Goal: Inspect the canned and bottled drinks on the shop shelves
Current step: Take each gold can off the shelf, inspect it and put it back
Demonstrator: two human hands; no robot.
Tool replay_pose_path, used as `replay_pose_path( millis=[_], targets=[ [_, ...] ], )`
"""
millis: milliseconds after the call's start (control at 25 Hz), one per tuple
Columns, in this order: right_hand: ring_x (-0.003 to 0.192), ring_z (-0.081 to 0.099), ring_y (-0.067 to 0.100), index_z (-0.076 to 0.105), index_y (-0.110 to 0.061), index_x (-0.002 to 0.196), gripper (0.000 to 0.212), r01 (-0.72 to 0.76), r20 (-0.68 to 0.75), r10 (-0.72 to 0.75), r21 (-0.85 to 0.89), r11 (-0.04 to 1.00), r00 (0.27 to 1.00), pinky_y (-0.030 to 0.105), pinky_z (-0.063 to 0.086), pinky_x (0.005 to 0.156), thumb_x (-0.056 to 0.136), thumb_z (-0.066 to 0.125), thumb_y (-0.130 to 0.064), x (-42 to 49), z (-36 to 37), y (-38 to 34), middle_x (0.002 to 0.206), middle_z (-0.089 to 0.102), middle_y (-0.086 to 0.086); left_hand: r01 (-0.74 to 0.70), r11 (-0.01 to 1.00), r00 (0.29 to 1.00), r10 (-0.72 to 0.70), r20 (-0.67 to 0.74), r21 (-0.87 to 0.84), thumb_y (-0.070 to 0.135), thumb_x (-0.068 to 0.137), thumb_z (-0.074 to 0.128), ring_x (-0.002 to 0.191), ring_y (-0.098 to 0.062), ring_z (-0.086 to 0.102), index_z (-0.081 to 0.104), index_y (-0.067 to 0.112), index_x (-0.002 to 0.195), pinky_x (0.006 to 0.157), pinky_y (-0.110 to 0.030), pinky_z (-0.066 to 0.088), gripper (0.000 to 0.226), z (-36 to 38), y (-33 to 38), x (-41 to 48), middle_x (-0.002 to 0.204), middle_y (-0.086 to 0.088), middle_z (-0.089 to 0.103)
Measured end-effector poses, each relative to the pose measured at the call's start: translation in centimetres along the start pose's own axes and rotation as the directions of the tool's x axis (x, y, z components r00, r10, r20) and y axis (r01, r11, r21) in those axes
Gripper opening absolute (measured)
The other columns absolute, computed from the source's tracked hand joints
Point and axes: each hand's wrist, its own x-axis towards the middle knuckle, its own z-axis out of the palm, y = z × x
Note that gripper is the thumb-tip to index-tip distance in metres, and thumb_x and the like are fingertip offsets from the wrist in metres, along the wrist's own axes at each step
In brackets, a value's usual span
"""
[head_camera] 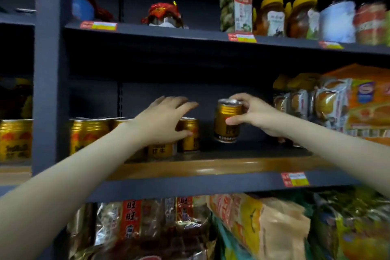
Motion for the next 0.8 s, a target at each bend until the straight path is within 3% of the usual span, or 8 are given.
replay_pose_path(
  millis=[120,320,520,640,800],
  targets=[
    [0.114,0.055,0.021,0.052,-0.025,0.12,0.06,-0.09,0.122,0.106,-0.126,0.988,0.987,0.046,0.046,0.1,0.07,0.083,-0.014,3.3,1.1,3.0,0.12,0.06,0.001,-0.048,0.997,0.995,0.043,0.087,0.062,0.054,0.093,0.05,0.144,-0.018,0.022,0.012,0.039,0.152,0.115,-0.034,0.024,0.072,0.7,-0.6,0.4,0.159,0.004,0.02],
    [0.113,0.054,0.019,0.047,-0.022,0.127,0.057,-0.164,0.268,0.188,-0.108,0.98,0.945,0.04,0.047,0.097,0.078,0.076,-0.015,6.2,2.2,5.0,0.124,0.056,0.002,-0.184,0.968,0.983,0.177,0.055,0.17,0.055,0.097,0.037,0.14,-0.012,0.031,0.017,0.04,0.151,0.11,-0.029,0.031,0.06,1.3,-1.3,0.4,0.156,0.01,0.028],
    [0.132,0.035,0.013,0.025,-0.031,0.149,0.077,-0.02,0.509,0.2,-0.338,0.941,0.837,0.019,0.038,0.09,0.086,0.068,-0.018,8.5,0.4,3.5,0.144,0.034,-0.009,-0.339,0.872,0.922,0.383,-0.062,0.352,0.052,0.093,0.03,0.117,-0.024,0.061,0.057,0.024,0.133,0.1,-0.041,0.045,0.056,1.6,-1.9,0.8,0.128,-0.005,0.064],
    [0.118,0.049,0.007,0.037,-0.032,0.144,0.067,0.073,0.577,0.192,-0.404,0.912,0.794,0.016,0.049,0.08,0.087,0.068,-0.015,10.1,-0.1,2.9,0.138,0.045,-0.01,-0.415,0.829,0.888,0.459,-0.034,0.374,0.048,0.091,0.035,0.115,-0.021,0.062,0.064,0.022,0.125,0.102,-0.042,0.044,0.051,1.6,-1.7,1.3,0.124,-0.003,0.066],
    [0.106,0.056,0.004,0.047,-0.022,0.139,0.061,0.118,0.528,0.165,-0.46,0.88,0.833,0.016,0.051,0.081,0.083,0.072,-0.015,12.1,-0.4,3.7,0.127,0.056,-0.008,-0.441,0.811,0.876,0.481,-0.011,0.384,0.048,0.089,0.037,0.113,-0.019,0.064,0.067,0.023,0.121,0.099,-0.04,0.047,0.05,1.6,-1.7,1.6,0.121,-0.002,0.068]
  ],
)
